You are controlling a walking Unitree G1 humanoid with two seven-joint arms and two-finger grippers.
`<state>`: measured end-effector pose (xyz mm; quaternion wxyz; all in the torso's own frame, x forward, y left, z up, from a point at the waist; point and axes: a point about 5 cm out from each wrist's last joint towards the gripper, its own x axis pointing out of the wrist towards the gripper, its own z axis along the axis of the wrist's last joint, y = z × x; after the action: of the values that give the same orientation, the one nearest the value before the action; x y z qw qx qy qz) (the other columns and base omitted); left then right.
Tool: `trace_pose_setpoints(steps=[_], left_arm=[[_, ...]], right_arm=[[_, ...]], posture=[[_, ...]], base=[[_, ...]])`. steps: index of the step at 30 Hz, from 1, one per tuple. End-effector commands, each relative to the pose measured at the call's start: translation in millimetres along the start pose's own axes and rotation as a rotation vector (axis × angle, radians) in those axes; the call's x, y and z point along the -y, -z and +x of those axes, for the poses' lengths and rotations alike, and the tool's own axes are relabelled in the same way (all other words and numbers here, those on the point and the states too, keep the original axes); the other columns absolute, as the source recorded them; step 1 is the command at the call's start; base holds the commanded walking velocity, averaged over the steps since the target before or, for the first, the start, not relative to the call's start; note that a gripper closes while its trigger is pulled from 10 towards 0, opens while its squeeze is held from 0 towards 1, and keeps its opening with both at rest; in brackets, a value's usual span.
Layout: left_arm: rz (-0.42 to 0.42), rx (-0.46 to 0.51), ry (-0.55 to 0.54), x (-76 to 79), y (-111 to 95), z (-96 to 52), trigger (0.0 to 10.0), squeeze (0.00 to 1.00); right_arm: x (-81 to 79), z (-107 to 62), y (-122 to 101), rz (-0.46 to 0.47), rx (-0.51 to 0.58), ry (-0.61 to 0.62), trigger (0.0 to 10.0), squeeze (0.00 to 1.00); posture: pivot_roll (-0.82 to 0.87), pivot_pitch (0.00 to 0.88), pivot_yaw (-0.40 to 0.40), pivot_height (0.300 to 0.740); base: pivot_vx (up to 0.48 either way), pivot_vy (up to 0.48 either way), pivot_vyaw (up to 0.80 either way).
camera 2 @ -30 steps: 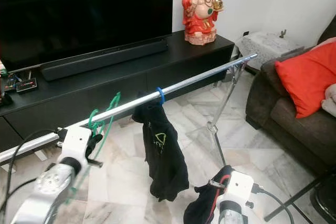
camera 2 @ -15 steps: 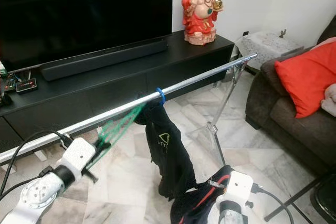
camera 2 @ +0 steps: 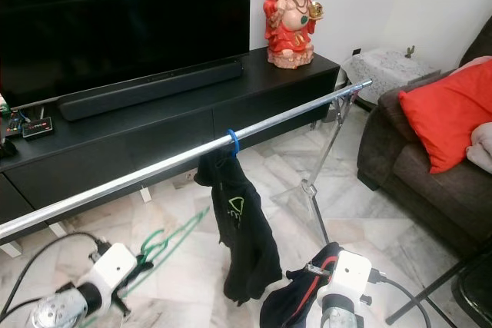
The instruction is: Hang hanger
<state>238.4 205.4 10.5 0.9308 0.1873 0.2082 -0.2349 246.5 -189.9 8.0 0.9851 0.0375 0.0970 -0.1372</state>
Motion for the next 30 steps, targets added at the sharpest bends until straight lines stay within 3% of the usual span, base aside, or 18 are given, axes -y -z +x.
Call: trace_pose_setpoints(steps=[1,3,5,6,7,11,15,21,30], left_arm=[[-0.06,-0.041,-0.007,0.8,11,0.1,10.0,0.0],[-0.179,-0.14,-0.065,7.0,36,3.2,10.0,0.0],[-0.201,-0.159,-0.074,8.6,40,3.0,10.0,0.0],[-0.266,-0.223,-0.124,12.3,54,1.2,10.0,0.0],[-0.266,-0.223,-0.124,12.3,54,1.2,10.0,0.0],[-0.407,-0.342,-0.206,22.3,81,-8.2,10.0,0.0],[-0.422,-0.409,-0.232,26.9,95,-17.1,10.0,0.0],[-0.522,-0.466,-0.31,32.1,112,-30.1,10.0,0.0],[-0.558,-0.449,-0.315,36.8,115,-32.7,10.0,0.0]], right_arm=[[-2.9,3.1,-4,-0.001,0.014,-0.01,10.0,0.0],[-3.2,3.4,-4,0.0,0.014,-0.011,10.0,0.0],[-3.3,3.4,-4,0.0,0.014,-0.012,10.0,0.0],[-3.3,3.5,-4,-0.001,0.014,-0.012,10.0,0.0],[-3.3,3.5,-4,-0.001,0.014,-0.012,10.0,0.0],[-4.5,3.9,-5,0.0,0.017,-0.015,10.0,0.0],[-4.1,4.1,-6,0.001,0.019,-0.013,10.0,0.0],[-4.6,1.7,-1,0.013,0.001,-0.017,10.0,0.0],[-4.4,1.5,-2,0.015,0.012,-0.018,10.0,0.0]], posture=[[0.13,0.009,0.002,0.74],[0.13,0.007,0.003,0.74],[0.13,0.007,0.003,0.74],[0.13,0.007,0.003,0.74],[0.13,0.007,0.003,0.74],[0.11,0.0,0.011,0.74],[0.1,0.0,0.018,0.74],[0.1,0.0,0.023,0.74],[0.1,0.0,0.023,0.74]], base=[[0.0,0.0,0.0],[0.0,0.0,0.0],[0.0,0.0,0.0],[0.0,0.0,0.0],[0.0,0.0,0.0],[0.0,0.0,0.0],[0.0,0.0,0.0],[0.0,0.0,0.0],[0.0,0.0,0.0]])
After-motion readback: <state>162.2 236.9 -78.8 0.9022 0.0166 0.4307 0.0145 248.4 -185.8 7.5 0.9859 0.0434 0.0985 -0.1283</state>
